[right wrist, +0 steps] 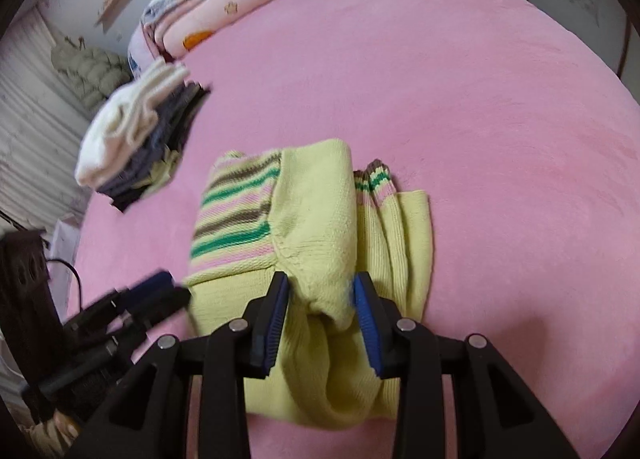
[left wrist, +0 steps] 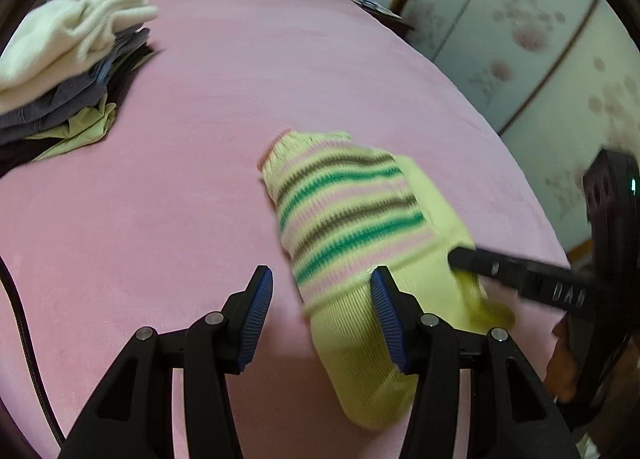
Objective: Fold large clothes
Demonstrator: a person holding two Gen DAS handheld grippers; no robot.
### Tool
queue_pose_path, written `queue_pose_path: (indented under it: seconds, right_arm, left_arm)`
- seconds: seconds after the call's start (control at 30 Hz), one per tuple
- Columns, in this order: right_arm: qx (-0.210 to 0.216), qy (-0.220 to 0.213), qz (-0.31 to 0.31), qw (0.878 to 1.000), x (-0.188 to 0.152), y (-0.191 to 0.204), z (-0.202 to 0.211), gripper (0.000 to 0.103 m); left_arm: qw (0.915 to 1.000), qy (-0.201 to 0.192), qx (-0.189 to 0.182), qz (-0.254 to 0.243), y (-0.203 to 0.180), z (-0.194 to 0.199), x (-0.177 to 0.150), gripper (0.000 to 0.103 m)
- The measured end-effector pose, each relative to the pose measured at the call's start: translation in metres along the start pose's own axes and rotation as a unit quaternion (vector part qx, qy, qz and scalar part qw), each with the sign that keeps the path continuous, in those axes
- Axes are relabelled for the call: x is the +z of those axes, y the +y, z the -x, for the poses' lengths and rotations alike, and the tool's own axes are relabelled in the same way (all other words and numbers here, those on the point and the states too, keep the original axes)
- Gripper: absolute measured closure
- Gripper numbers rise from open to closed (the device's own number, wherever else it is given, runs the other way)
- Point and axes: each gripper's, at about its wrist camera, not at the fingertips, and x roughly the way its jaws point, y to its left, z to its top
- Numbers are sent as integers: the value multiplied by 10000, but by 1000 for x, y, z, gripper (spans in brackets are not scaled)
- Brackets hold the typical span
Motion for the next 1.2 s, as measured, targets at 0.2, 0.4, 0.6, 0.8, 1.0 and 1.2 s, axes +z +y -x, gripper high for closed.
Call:
queue_pose_path:
  seconds: [0.2, 0.4, 0.6, 0.8, 1.0, 1.2]
  right_arm:
    - [116, -188, 107, 9997, -3, -8, -3, 82]
    - [-278, -455, 61, 9986, -30, -22, 24, 84]
    - [-283, -393, -213, 9986, -36, -41, 5, 84]
    - [-275, -455, -152, 9985, -29, -46, -8, 82]
    - [-63, -246, -355, 9990, -21, -49, 15, 68]
    - [-276, -875, -268, 9954, -4, -37, 52, 68]
  left_arm:
    - [9997, -52, -128, 187, -5, -15, 11, 51]
    - [9993, 128, -343, 21, -28, -32, 14, 49]
    - [9993, 81, 141, -330, -44, -49, 7, 44]
    - [9998, 97, 165, 59, -38, -59, 9, 40]
    - [9994, 68, 178, 292, -28, -34, 14, 40]
    - [9996, -223, 163, -4, -45, 0, 35, 41]
